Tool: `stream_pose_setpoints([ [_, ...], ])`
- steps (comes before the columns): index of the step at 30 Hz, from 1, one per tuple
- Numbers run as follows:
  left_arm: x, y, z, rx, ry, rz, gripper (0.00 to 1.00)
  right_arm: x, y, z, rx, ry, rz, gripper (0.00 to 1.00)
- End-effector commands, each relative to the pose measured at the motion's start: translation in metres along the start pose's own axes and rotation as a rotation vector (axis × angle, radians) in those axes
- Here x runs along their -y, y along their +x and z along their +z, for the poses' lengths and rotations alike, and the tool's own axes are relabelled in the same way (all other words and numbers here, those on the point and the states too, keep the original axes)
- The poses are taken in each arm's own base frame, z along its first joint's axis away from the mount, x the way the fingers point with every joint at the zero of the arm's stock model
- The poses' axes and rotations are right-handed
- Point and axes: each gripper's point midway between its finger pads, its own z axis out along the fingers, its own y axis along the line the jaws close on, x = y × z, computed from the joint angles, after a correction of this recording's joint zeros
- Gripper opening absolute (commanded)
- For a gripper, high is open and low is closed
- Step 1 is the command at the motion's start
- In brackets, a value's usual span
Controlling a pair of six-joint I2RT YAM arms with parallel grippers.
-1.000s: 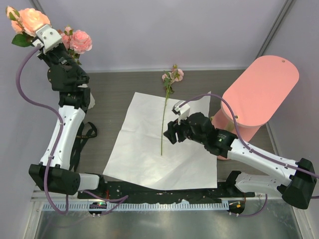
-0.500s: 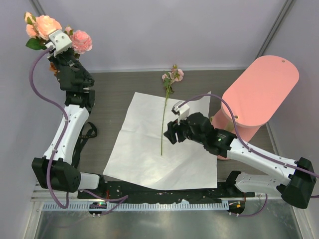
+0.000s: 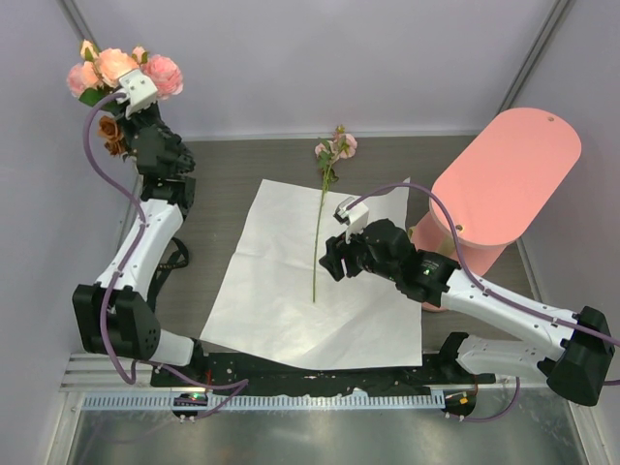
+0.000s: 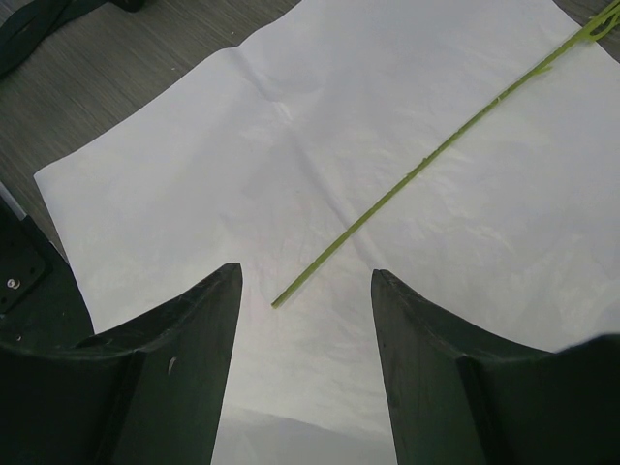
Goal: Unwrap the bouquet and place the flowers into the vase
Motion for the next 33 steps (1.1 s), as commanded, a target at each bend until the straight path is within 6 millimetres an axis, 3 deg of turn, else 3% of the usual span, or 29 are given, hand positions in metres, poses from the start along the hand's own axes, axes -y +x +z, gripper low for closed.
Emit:
stream_pose_setpoints([
  [1, -0.002, 0.006, 0.001, 0.008, -0.044, -0.099, 0.0, -0.002, -0.02, -0.003, 0.059, 0.004, -0.002, 0.62],
  [8, 0.006, 0.04, 0.003, -0.057, -0.064, -0.08, 0.02, -0.003, -0.018, -0.002, 0.053, -0.002, -0.001, 0.62],
  [16, 0.002, 0.064, 0.001, -0.108, -0.096, -0.081, 0.07, -0.003, -0.015, 0.0, 0.043, 0.0, 0.002, 0.62],
  [21, 0.0, 0.074, -0.005, -0.143, -0.09, -0.088, 0.32, -0.005, -0.013, 0.004, 0.028, -0.011, 0.007, 0.62],
  [25, -0.004, 0.081, -0.013, -0.183, -0.084, -0.119, 0.72, -0.006, -0.012, 0.006, 0.02, -0.013, 0.018, 0.61],
  [28, -0.007, 0.083, -0.021, -0.232, -0.079, -0.173, 0.86, -0.007, -0.011, 0.01, 0.004, -0.011, 0.026, 0.62],
  [29, -0.007, 0.093, -0.028, -0.287, -0.057, -0.137, 0.88, -0.007, -0.011, 0.011, 0.0, -0.01, 0.033, 0.61],
  [30, -0.009, 0.091, -0.031, -0.308, -0.046, -0.148, 0.97, -0.007, -0.012, 0.014, -0.007, -0.005, 0.036, 0.61],
  [31, -0.006, 0.084, -0.032, -0.325, -0.045, -0.222, 1.0, -0.007, -0.013, 0.015, -0.009, 0.0, 0.043, 0.62],
  [32, -0.007, 0.096, -0.043, -0.401, -0.01, -0.181, 1.0, -0.006, -0.012, 0.017, -0.014, 0.006, 0.054, 0.62],
  [33, -0.009, 0.092, -0.048, -0.421, -0.002, -0.218, 1.0, -0.007, -0.012, 0.021, -0.022, 0.01, 0.06, 0.62],
])
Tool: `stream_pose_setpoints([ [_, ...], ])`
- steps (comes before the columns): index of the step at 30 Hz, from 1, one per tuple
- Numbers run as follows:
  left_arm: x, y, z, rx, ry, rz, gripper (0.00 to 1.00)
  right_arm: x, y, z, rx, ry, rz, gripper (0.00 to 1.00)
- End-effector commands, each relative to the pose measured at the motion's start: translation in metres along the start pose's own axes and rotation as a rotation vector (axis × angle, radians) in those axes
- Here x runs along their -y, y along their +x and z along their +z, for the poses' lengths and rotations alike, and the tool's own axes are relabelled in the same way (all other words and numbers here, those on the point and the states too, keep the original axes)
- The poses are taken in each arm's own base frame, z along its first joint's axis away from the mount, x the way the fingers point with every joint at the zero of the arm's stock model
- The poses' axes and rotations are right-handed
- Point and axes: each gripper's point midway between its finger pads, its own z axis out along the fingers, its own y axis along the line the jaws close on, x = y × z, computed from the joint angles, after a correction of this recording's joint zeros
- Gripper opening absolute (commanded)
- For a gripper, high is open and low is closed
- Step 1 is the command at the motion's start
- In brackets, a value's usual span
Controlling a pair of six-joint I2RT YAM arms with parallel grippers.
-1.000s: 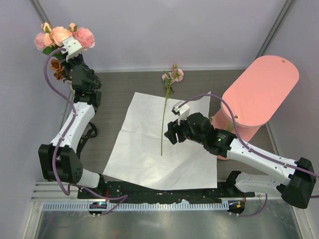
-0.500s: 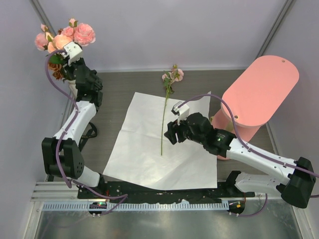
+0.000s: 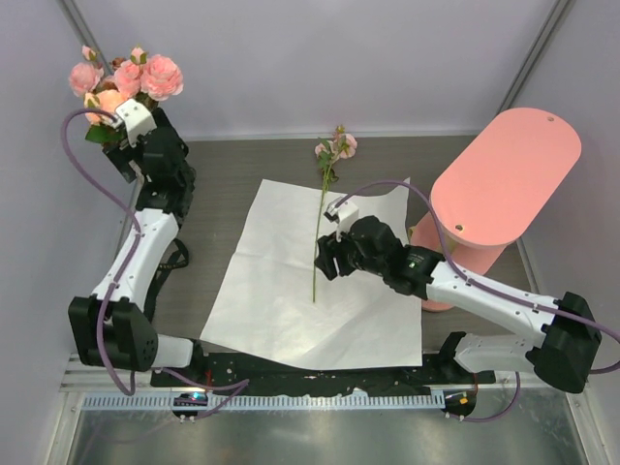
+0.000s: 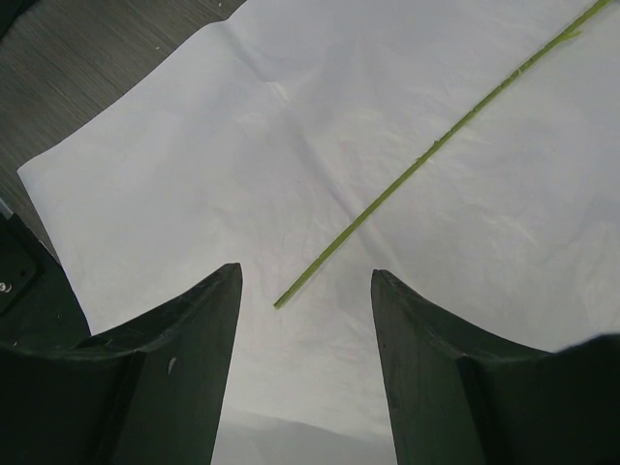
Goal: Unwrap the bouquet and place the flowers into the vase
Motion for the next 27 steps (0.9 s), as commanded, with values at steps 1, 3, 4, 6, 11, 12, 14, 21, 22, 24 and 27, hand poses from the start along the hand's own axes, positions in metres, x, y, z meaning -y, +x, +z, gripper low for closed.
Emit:
stream_pose_setpoints([
  [1, -0.006, -0.008, -0.026, -0.143, 0.064, -0.201, 1.0, -0.005, -0.027, 0.005, 0.045, 0.013, 0.046, 0.62],
  [3, -0.005, 0.0, -0.042, -0.218, 0.133, -0.211, 1.0, -0.004, -0.026, 0.013, 0.025, 0.031, 0.07, 0.61],
  [4, -0.006, 0.008, -0.05, -0.26, 0.143, -0.227, 1.0, -0.003, -0.026, 0.015, 0.022, 0.042, 0.079, 0.61],
  [6, -0.007, 0.008, -0.065, -0.307, 0.198, -0.263, 1.0, -0.003, -0.029, 0.02, 0.014, 0.059, 0.111, 0.61],
  [11, -0.007, 0.026, -0.1, -0.453, 0.31, -0.314, 1.0, 0.015, -0.028, 0.037, 0.009, 0.188, 0.196, 0.62],
  [12, -0.004, 0.034, -0.11, -0.494, 0.352, -0.319, 1.0, 0.018, -0.028, 0.04, 0.01, 0.213, 0.213, 0.62],
  [14, -0.006, 0.036, -0.124, -0.528, 0.389, -0.341, 1.0, 0.029, -0.029, 0.046, 0.014, 0.278, 0.257, 0.62],
  [21, 0.011, 0.071, -0.194, -0.759, 0.687, -0.397, 1.0, 0.068, -0.018, 0.079, -0.056, 0.531, 0.375, 0.62],
  [22, 0.014, 0.076, -0.205, -0.8, 0.73, -0.402, 1.0, 0.074, -0.016, 0.082, -0.066, 0.568, 0.378, 0.62],
  [24, 0.018, 0.092, -0.231, -0.904, 0.832, -0.405, 1.0, 0.081, -0.009, 0.095, -0.101, 0.64, 0.393, 0.62],
  [27, 0.023, 0.11, -0.265, -1.04, 0.967, -0.413, 1.0, 0.089, 0.001, 0.116, -0.145, 0.663, 0.443, 0.6],
])
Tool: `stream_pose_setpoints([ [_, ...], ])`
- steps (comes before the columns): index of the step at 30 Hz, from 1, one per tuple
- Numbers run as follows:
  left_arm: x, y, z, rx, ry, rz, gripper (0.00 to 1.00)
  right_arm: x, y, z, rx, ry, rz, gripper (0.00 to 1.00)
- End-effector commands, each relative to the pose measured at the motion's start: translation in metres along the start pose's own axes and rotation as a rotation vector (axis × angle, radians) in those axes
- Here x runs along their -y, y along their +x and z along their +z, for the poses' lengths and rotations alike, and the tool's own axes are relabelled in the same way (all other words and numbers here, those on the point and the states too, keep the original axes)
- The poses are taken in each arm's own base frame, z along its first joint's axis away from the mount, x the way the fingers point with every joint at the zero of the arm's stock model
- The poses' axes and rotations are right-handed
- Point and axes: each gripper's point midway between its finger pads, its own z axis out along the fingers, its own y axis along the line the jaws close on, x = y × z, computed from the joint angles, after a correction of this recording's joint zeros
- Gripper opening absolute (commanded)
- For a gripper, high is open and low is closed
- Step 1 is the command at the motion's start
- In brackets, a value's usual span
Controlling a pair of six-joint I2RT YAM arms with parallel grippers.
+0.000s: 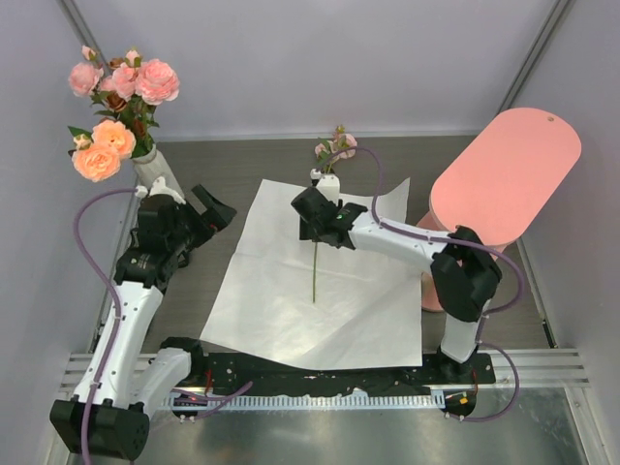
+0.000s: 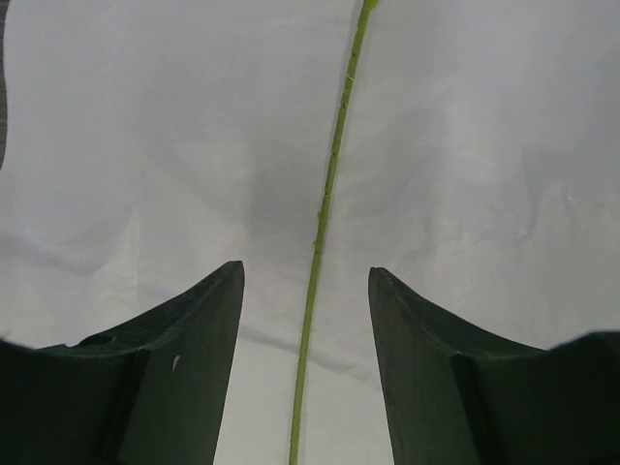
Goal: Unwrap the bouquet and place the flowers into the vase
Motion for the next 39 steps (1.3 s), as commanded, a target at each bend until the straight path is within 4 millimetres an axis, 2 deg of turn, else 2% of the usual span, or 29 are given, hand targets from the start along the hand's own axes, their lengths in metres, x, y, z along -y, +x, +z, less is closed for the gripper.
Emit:
stream_pose_setpoints([
  [1, 0.029, 0.06, -0.012, -0.275, 0.249, -0.037, 1.0, 0.012, -0.004, 0.025, -0.013, 0.126, 0.105, 0.59],
  [2, 0.031, 0.076, -0.015, -0.339, 0.289, -0.044, 1.0, 0.012, -0.008, 0.03, -0.003, 0.129, 0.123, 0.57],
  [3, 0.031, 0.081, -0.017, -0.355, 0.309, -0.042, 1.0, 0.017, -0.004, 0.042, -0.012, 0.15, 0.131, 0.53],
  [5, 0.026, 0.095, -0.02, -0.393, 0.324, -0.033, 1.0, 0.015, -0.012, 0.053, 0.012, 0.149, 0.145, 0.52],
  [7, 0.025, 0.102, -0.027, -0.406, 0.352, -0.004, 1.0, 0.021, -0.011, 0.069, 0.009, 0.176, 0.127, 0.51],
  [9, 0.019, 0.109, -0.032, -0.421, 0.347, 0.015, 1.0, 0.023, -0.019, 0.077, 0.02, 0.186, 0.124, 0.48],
  [12, 0.013, 0.112, -0.039, -0.411, 0.341, 0.06, 1.0, 0.027, -0.024, 0.088, 0.026, 0.202, 0.131, 0.45],
  [18, 0.024, 0.11, -0.049, -0.414, 0.403, 0.067, 1.0, 0.024, -0.033, 0.101, 0.029, 0.167, 0.146, 0.38],
  [23, 0.023, 0.108, -0.051, -0.413, 0.396, 0.098, 1.0, 0.015, -0.041, 0.101, 0.055, 0.117, 0.159, 0.39],
  [28, 0.021, 0.11, -0.05, -0.418, 0.394, 0.094, 1.0, 0.012, -0.035, 0.115, 0.04, 0.115, 0.142, 0.42],
  [33, 0.021, 0.108, -0.051, -0.411, 0.386, 0.093, 1.0, 0.015, -0.027, 0.123, 0.037, 0.127, 0.141, 0.37],
  [39, 0.022, 0.105, -0.051, -0.41, 0.371, 0.085, 1.0, 0.017, -0.028, 0.125, 0.052, 0.139, 0.132, 0.22],
])
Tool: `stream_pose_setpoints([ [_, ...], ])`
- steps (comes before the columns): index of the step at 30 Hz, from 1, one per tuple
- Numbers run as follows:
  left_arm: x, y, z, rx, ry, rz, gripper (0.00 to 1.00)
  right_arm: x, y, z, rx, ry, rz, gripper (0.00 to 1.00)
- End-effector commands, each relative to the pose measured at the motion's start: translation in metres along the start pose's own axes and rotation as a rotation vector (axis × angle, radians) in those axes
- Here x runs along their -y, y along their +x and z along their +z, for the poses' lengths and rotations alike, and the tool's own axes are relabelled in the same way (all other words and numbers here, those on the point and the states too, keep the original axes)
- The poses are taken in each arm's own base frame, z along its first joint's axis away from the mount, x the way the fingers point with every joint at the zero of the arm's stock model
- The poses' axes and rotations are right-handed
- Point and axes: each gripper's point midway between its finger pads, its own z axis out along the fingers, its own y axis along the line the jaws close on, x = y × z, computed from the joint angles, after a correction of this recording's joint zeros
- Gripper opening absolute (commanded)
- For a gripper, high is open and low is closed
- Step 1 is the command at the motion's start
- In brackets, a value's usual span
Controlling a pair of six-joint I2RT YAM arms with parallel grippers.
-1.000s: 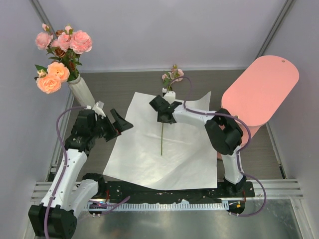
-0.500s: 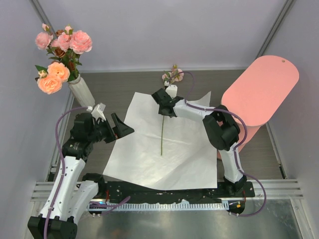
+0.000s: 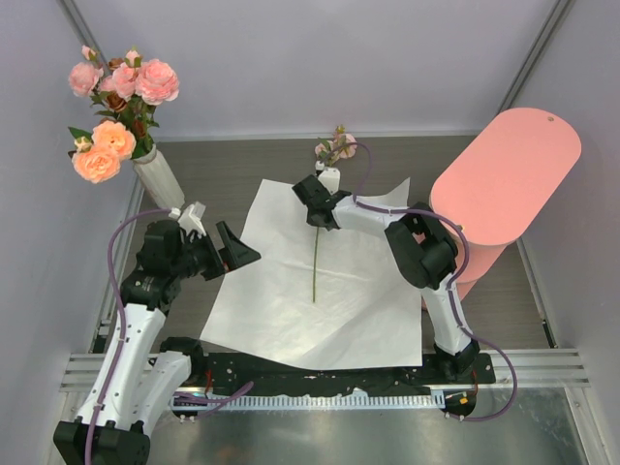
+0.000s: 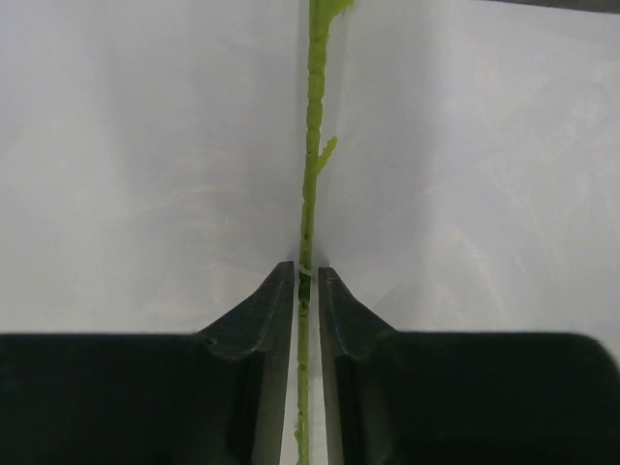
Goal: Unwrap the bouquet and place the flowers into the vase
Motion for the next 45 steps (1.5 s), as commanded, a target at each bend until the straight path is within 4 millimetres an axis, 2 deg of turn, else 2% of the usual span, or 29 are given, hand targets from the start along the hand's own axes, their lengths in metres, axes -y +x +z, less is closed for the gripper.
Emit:
stream_pose_setpoints([
  [1, 0.015, -0.011, -0.008, 0.023, 0.026, 0.032, 1.0, -0.008, -0.025, -0.004, 0.082, -0.015, 0.025, 0.16],
  [3, 0.015, -0.012, -0.009, 0.028, 0.015, 0.025, 1.0, -0.008, -0.031, -0.009, 0.093, -0.008, 0.017, 0.08],
  [4, 0.015, -0.012, -0.009, 0.027, 0.013, 0.018, 1.0, -0.007, -0.036, -0.014, 0.102, -0.004, 0.007, 0.01],
  [7, 0.018, -0.014, -0.01, 0.03, 0.017, 0.002, 1.0, -0.003, -0.065, -0.045, 0.172, 0.001, -0.008, 0.01],
  [8, 0.018, -0.015, -0.009, 0.031, 0.018, -0.005, 1.0, -0.003, -0.087, -0.069, 0.223, -0.018, 0.006, 0.01],
  [10, 0.022, -0.018, -0.009, 0.038, 0.028, -0.02, 1.0, 0.001, -0.098, -0.089, 0.259, -0.043, -0.005, 0.01],
  [12, 0.025, -0.02, -0.007, 0.037, 0.039, -0.048, 1.0, 0.0, -0.112, -0.127, 0.309, -0.146, -0.032, 0.01],
  [14, 0.03, -0.024, -0.004, 0.037, 0.066, -0.063, 1.0, -0.007, -0.122, -0.155, 0.366, -0.263, -0.032, 0.01],
  [15, 0.031, -0.024, -0.001, 0.034, 0.076, -0.102, 1.0, -0.005, -0.113, -0.175, 0.363, -0.355, -0.047, 0.01],
  [16, 0.037, -0.029, 0.001, 0.046, 0.107, -0.102, 1.0, -0.007, -0.109, -0.185, 0.373, -0.416, -0.057, 0.01],
  [17, 0.04, -0.03, 0.004, 0.034, 0.128, -0.126, 1.0, -0.011, -0.112, -0.197, 0.416, -0.482, -0.058, 0.01],
  [18, 0.042, -0.029, 0.007, 0.024, 0.147, -0.169, 1.0, -0.01, -0.098, -0.216, 0.421, -0.59, -0.083, 0.01],
  [19, 0.05, -0.036, 0.009, 0.044, 0.188, -0.168, 1.0, -0.011, -0.091, -0.223, 0.428, -0.645, -0.101, 0.01],
  [20, 0.051, -0.035, 0.012, 0.035, 0.204, -0.189, 1.0, -0.014, -0.094, -0.239, 0.481, -0.716, -0.1, 0.01],
  [21, 0.055, -0.034, 0.017, 0.024, 0.218, -0.201, 0.99, -0.013, -0.064, -0.236, 0.439, -0.782, -0.153, 0.01],
  [22, 0.064, -0.04, 0.019, 0.039, 0.255, -0.212, 0.98, -0.014, -0.06, -0.258, 0.47, -0.871, -0.173, 0.01],
  [24, 0.076, -0.039, 0.028, 0.035, 0.27, -0.203, 0.93, -0.011, -0.036, -0.264, 0.467, -0.943, -0.205, 0.01],
  [25, 0.084, -0.042, 0.03, 0.05, 0.282, -0.188, 0.91, -0.011, -0.03, -0.28, 0.471, -1.012, -0.224, 0.01],
  [30, 0.129, -0.049, 0.041, 0.136, 0.333, -0.112, 0.84, -0.006, 0.001, -0.301, 0.439, -1.13, -0.235, 0.01],
  [34, 0.123, -0.055, 0.054, 0.183, 0.276, -0.185, 0.75, -0.001, 0.012, -0.318, 0.445, -1.177, -0.23, 0.01],
  [35, 0.119, -0.052, 0.059, 0.177, 0.261, -0.207, 0.71, 0.001, 0.014, -0.321, 0.447, -1.183, -0.231, 0.01],
  [38, 0.117, -0.047, 0.065, 0.183, 0.234, -0.218, 0.68, 0.003, 0.016, -0.329, 0.451, -1.208, -0.238, 0.01],
  [43, 0.13, -0.046, 0.067, 0.201, 0.237, -0.194, 0.67, 0.004, 0.018, -0.337, 0.454, -1.231, -0.269, 0.01],
  [44, 0.137, -0.052, 0.064, 0.223, 0.245, -0.185, 0.67, 0.003, 0.018, -0.337, 0.453, -1.231, -0.271, 0.01],
  [45, 0.144, -0.049, 0.064, 0.221, 0.255, -0.167, 0.67, 0.004, 0.019, -0.338, 0.453, -1.235, -0.279, 0.01],
])
